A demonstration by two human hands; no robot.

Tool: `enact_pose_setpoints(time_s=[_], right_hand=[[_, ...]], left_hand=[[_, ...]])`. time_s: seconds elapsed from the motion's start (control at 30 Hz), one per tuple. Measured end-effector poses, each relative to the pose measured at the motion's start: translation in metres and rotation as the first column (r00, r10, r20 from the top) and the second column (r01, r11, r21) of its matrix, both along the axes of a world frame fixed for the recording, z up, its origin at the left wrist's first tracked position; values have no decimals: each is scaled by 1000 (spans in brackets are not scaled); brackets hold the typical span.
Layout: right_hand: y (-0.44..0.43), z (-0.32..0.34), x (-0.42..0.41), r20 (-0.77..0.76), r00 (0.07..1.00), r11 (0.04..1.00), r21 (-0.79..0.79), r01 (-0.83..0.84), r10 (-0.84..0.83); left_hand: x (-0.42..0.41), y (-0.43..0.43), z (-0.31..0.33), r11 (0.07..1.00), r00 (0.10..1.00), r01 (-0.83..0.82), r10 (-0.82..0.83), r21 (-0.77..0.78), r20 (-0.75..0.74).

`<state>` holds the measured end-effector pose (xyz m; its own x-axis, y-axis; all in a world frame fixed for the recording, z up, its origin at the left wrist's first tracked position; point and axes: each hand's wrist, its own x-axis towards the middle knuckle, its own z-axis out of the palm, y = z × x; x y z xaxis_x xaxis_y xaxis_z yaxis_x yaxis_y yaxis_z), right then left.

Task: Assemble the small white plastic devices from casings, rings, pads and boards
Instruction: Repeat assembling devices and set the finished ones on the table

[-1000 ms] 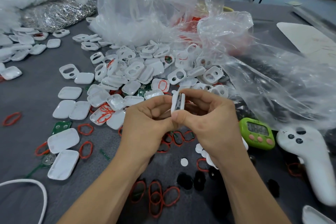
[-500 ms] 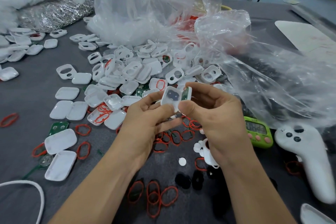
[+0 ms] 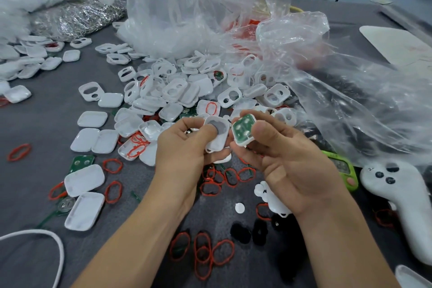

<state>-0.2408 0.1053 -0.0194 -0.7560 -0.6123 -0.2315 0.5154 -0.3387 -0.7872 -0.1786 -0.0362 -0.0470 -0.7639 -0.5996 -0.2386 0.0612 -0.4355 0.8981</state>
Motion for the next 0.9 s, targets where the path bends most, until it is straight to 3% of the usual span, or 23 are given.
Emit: enact_pose_setpoints(time_s=[0.27, 0.5, 0.9], right_hand=[[1, 3, -2, -47, 997, 996, 64, 63, -60], [-3, 1, 1, -110, 994, 996, 89, 22, -12], [-2, 2, 2, -171, 985, 991, 133, 7, 16]], left_hand=[[0, -1, -5, 999, 1000, -13, 12, -37, -8], [3, -1, -6, 990, 995, 102, -101, -101, 15], [5, -1, -4, 980, 995, 104, -104, -169, 6]])
